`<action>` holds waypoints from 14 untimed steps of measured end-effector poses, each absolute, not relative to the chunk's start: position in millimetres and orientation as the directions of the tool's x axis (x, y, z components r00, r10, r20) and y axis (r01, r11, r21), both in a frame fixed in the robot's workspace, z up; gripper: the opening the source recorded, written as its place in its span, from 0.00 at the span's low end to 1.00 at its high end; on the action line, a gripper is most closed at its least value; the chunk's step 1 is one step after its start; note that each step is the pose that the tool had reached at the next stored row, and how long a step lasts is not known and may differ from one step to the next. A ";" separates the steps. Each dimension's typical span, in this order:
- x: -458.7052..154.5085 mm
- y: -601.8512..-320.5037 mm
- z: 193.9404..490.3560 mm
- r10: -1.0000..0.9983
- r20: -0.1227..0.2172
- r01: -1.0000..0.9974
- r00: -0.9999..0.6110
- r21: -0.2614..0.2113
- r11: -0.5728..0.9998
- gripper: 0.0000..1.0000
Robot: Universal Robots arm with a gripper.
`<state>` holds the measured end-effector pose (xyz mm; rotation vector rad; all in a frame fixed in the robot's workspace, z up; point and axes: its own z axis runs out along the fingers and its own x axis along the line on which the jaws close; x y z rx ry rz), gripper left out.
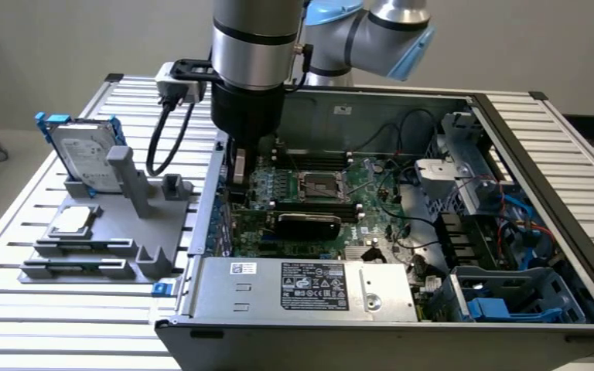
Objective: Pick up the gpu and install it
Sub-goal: 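Press down on the gpu until it lock into place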
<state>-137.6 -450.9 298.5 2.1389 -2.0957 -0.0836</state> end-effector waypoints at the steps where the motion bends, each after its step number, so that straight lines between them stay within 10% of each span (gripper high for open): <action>1: -137.6 -450.9 298.5 -0.998 0.062 -0.990 0.024 0.143 -0.015 0.11; 14: -137.6 -450.6 298.3 -0.998 0.063 -0.987 -0.022 0.158 0.032 0.11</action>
